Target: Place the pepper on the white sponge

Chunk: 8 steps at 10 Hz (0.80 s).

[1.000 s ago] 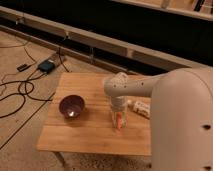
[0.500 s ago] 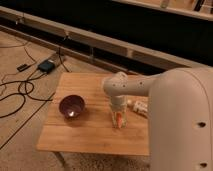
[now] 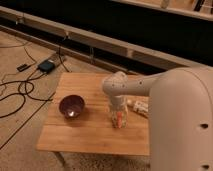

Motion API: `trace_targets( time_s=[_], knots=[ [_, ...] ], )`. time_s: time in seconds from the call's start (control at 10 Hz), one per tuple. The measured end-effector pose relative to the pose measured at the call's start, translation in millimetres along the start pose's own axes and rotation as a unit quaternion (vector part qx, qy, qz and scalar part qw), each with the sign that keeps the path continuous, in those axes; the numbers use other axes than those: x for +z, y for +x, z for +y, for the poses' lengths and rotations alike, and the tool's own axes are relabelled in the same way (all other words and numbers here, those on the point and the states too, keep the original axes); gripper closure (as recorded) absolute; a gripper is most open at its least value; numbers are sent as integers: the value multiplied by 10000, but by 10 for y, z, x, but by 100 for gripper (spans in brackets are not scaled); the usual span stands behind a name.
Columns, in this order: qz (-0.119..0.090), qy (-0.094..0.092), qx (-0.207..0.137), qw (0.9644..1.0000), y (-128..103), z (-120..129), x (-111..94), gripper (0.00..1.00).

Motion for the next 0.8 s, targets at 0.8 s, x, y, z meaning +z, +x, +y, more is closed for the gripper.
trace_targets(
  time_s=[0.8],
  knots=[
    [-421, -273, -533, 9973, 60, 459, -765, 20]
  ],
)
